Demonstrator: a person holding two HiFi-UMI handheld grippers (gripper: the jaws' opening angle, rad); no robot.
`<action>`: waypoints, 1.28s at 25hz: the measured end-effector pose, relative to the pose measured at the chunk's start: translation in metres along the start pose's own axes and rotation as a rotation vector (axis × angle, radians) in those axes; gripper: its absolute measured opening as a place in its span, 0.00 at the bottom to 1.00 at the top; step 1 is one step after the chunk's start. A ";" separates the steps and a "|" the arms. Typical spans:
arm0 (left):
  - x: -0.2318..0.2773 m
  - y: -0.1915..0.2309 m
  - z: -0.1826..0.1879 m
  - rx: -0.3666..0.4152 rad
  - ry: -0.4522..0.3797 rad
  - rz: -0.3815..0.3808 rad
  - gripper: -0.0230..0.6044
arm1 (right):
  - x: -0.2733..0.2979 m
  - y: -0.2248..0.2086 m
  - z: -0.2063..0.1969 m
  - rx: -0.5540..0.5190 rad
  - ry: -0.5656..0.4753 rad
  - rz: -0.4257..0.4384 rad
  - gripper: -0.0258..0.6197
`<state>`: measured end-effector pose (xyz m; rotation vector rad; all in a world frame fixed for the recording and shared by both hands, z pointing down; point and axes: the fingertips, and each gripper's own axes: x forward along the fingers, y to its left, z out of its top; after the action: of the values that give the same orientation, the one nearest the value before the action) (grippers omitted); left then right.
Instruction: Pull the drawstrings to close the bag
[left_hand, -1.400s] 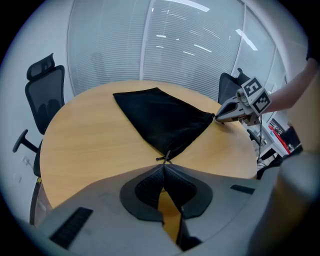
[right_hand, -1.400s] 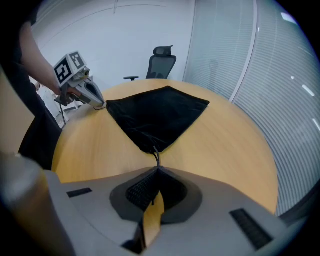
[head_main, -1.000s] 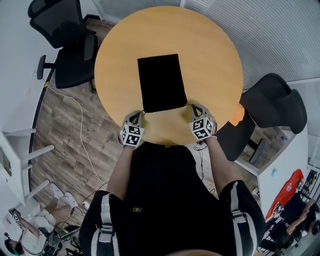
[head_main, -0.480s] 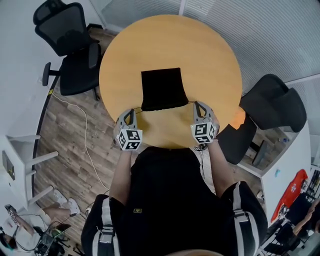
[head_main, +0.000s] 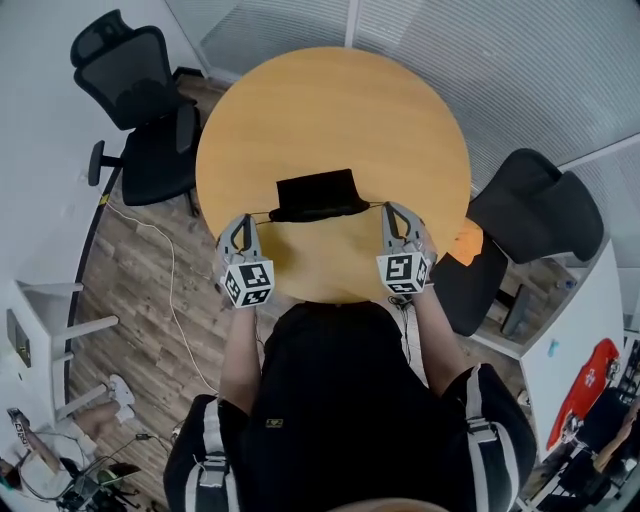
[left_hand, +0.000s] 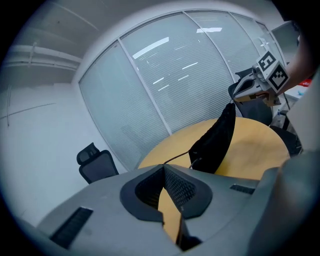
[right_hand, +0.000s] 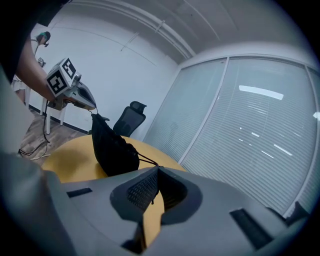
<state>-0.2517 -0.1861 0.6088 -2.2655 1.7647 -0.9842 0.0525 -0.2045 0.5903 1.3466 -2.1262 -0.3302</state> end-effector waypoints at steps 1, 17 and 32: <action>-0.004 0.003 0.008 0.006 -0.011 0.015 0.06 | -0.005 -0.005 0.005 -0.003 -0.014 -0.008 0.13; -0.083 0.040 0.136 0.108 -0.182 0.247 0.06 | -0.056 -0.089 0.060 -0.029 -0.200 -0.111 0.13; -0.129 0.036 0.156 0.168 -0.177 0.366 0.06 | -0.099 -0.124 0.057 -0.069 -0.270 -0.159 0.13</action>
<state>-0.2119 -0.1277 0.4151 -1.7828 1.8503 -0.7988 0.1399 -0.1794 0.4489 1.5052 -2.2026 -0.6780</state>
